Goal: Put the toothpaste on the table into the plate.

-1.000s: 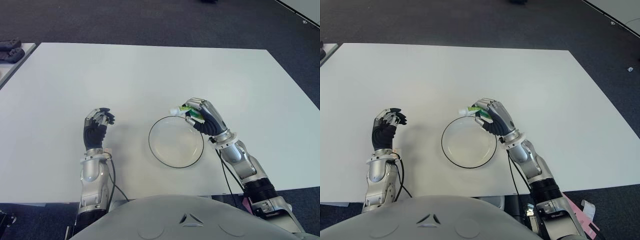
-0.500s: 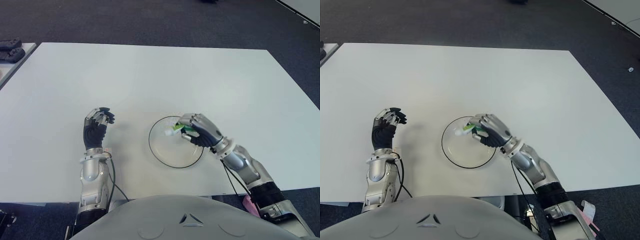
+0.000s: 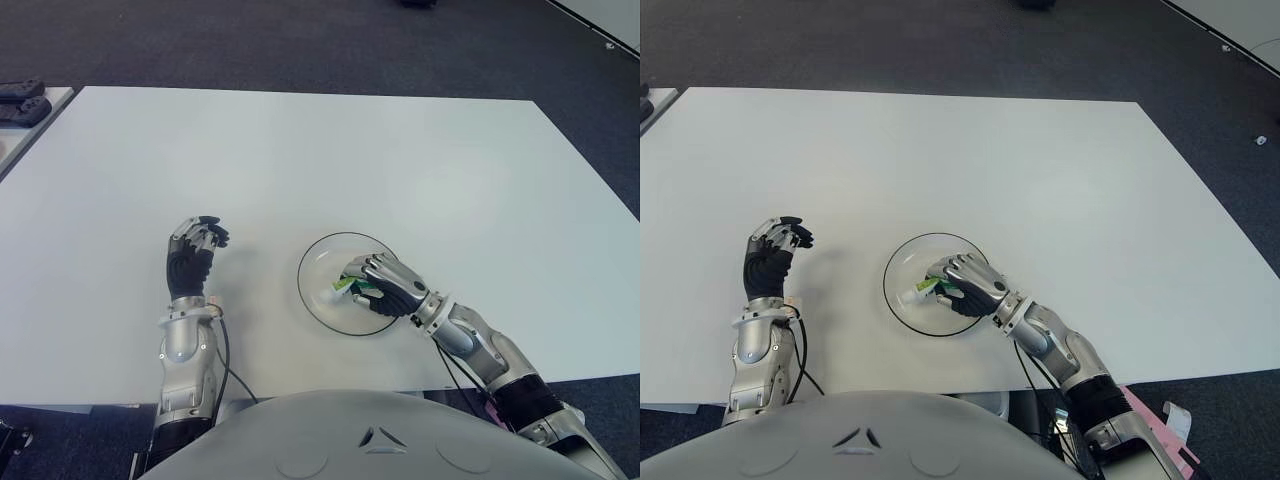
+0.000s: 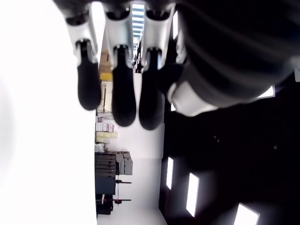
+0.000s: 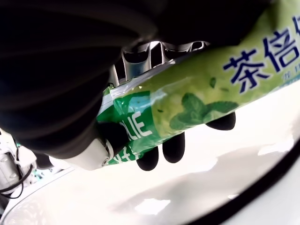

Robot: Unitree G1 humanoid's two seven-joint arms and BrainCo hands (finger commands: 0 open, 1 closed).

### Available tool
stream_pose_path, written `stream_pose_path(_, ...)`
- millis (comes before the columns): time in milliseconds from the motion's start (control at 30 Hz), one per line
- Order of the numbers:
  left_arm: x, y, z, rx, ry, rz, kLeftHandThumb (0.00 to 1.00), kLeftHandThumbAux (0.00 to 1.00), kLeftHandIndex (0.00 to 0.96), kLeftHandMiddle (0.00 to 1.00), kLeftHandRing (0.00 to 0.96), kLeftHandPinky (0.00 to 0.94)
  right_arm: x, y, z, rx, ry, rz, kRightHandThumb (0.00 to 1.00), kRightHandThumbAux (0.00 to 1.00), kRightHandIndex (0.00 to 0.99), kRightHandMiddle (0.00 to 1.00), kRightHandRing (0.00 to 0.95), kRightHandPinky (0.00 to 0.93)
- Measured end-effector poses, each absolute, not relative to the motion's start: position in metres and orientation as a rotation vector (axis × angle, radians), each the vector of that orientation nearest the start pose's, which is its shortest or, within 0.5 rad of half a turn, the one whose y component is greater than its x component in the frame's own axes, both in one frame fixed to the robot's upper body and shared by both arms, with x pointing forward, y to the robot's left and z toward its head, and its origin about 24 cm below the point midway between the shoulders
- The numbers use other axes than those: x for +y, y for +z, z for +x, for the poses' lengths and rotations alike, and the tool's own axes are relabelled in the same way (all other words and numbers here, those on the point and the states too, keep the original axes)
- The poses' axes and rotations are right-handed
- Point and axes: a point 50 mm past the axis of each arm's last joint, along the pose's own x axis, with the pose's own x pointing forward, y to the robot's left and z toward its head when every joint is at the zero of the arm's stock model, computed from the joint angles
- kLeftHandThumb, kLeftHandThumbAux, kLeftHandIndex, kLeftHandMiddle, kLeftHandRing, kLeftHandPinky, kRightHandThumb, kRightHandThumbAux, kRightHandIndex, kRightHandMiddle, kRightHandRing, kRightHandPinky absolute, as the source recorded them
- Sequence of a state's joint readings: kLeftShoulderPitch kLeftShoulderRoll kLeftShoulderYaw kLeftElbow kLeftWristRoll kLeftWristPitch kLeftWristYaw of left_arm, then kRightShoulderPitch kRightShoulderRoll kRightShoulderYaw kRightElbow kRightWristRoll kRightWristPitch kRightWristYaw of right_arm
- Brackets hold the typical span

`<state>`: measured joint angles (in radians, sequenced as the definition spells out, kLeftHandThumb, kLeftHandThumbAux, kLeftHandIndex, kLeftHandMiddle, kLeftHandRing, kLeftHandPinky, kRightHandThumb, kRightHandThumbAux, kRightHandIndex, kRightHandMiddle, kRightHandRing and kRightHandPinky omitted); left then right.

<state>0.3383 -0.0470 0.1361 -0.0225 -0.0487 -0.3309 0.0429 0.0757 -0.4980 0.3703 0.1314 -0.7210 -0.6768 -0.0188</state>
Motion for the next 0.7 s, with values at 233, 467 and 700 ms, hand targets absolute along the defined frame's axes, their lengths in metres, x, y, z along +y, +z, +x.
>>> stream_pose_path(233,0.1979,0.0074,0.1718,-0.027,0.296,-0.028,0.705,0.719,0.437,0.556,0.543,0.506,-0.1285,0.0091,0.1905,-0.389,0.781,-1.018,0.716,0.714,0.44,0.9,0.905,0.904)
stream_pose_path(467,0.1981,0.007,0.1716,-0.025,0.297,-0.029,0.704,0.719,0.437,0.564,0.549,0.52,-0.1264,0.0074,0.1899,-0.415,0.722,-1.014,0.712,0.712,0.44,0.877,0.876,0.865)
stream_pose_path(700,0.1985,0.0066,0.1715,-0.025,0.294,-0.036,0.704,0.719,0.437,0.563,0.547,0.516,-0.126,0.0057,0.191,-0.397,0.669,-0.941,0.704,0.707,0.428,0.597,0.576,0.56)
